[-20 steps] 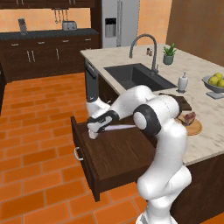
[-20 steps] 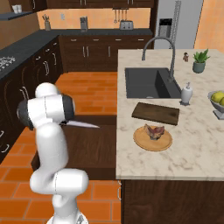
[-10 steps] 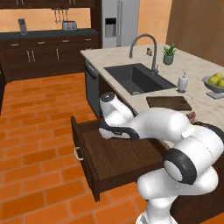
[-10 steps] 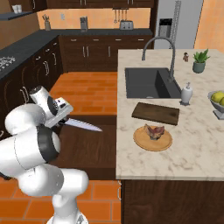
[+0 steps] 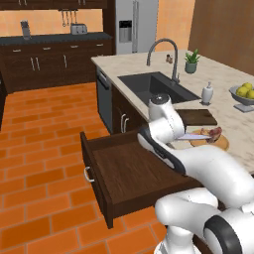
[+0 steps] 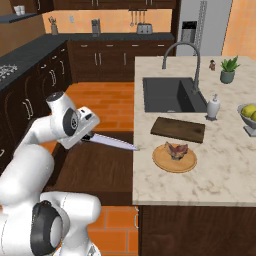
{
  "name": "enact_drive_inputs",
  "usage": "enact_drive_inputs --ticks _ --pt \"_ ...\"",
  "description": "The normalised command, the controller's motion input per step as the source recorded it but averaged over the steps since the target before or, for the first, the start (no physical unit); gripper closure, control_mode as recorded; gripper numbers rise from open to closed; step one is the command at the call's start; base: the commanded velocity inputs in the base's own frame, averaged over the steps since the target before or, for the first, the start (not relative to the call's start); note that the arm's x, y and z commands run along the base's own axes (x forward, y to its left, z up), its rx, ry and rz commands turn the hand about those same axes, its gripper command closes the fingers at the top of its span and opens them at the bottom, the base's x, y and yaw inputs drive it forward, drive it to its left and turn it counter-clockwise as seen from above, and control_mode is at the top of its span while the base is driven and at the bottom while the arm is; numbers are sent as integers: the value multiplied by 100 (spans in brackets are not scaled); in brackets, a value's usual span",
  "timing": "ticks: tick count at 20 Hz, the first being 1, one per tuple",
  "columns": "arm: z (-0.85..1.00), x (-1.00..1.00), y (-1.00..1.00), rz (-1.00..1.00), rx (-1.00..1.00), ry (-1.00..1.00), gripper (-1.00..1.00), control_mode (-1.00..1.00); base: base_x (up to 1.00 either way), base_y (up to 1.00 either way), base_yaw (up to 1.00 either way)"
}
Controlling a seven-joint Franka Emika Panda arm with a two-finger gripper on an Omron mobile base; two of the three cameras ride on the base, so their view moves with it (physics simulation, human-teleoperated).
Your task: Pick up the knife from the drawer and place it on the cutting board. Then place the meat from the plate to the cutting board.
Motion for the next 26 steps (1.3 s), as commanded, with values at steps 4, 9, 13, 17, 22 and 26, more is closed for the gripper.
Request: enact_drive_inputs --ticks 4,9,13,17,22,26 --pt "13 -11 -23 26 0 0 100 -100 0 0 0" --pt "0 0 0 1 0 1 100 -100 0 0 0" --pt "-1 -40 0 5 0 0 100 -100 0 0 0" --pt "-4 -25 0 5 -1 0 100 100 -64 56 16" --pt "0 0 0 0 0 0 100 100 -15 100 11" --pt "0 0 0 0 0 0 100 100 20 100 5"
